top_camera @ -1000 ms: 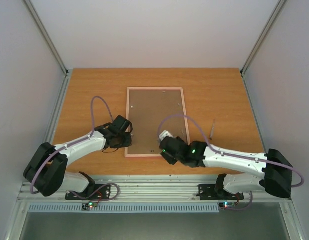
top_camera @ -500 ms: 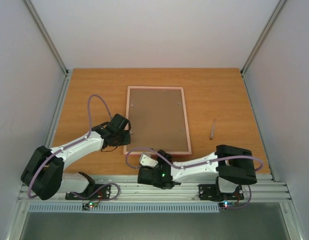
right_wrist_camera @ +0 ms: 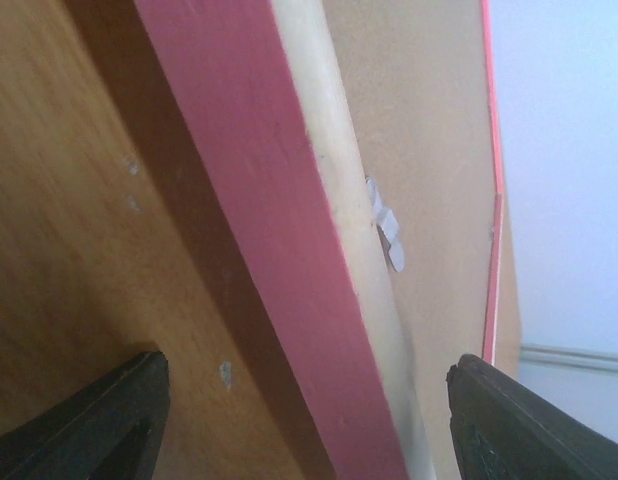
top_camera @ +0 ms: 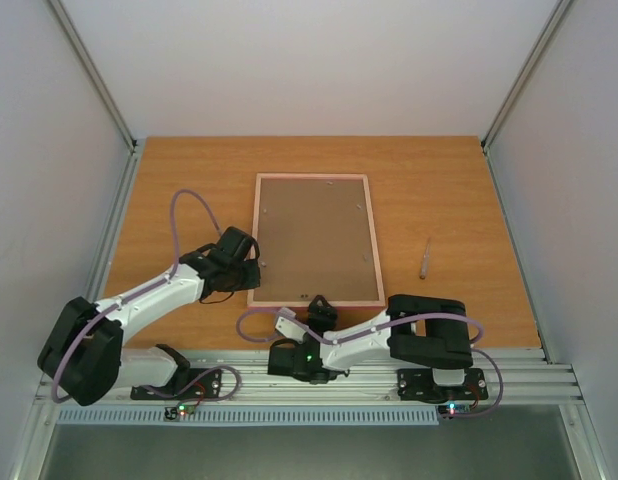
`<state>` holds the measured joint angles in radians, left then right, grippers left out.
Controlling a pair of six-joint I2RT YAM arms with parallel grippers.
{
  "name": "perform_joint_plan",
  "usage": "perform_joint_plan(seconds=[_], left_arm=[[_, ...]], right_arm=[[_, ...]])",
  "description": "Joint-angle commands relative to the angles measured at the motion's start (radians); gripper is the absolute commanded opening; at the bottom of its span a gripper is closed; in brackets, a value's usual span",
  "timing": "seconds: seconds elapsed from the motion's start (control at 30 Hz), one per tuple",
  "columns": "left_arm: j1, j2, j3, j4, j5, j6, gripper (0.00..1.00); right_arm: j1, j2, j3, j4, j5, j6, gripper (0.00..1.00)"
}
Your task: Take the photo out of the frame
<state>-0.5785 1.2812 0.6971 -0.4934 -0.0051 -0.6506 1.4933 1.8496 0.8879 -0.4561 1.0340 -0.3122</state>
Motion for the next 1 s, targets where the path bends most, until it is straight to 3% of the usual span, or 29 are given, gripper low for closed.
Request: perform_joint_plan(seconds=[0.0,0.13,0.37,0.6,0.97], left_arm=[[0.0,-0.052,0.006,0.124,0.037,-0.003,0.01],[0.001,-0.066,-0.001,0.116,0.039,-0.006,0.01],[0.0,-0.076,-0.015,0.116,0.045,-0.012,0.01],[0.001,-0.095,-0.028,0.11,0.021,-0.02,0.01],[0.025,-0.336,-0.049,0.017,-0.082,-0.071,0.07]], right_arm=[[-0.005,0.057,0.016,0.047,0.09,0.061,0.76],[-0.029,0.087,0.016,0.067,0.123,0.071,0.75],[-0.077,0.112,-0.003,0.232,0.131,-0.051,0.7],[-0.101,0.087,-0.022,0.336,0.121,-0.124,0.45],[-0.102,0.002,-0.081,0.435,0.126,-0.146,0.13]])
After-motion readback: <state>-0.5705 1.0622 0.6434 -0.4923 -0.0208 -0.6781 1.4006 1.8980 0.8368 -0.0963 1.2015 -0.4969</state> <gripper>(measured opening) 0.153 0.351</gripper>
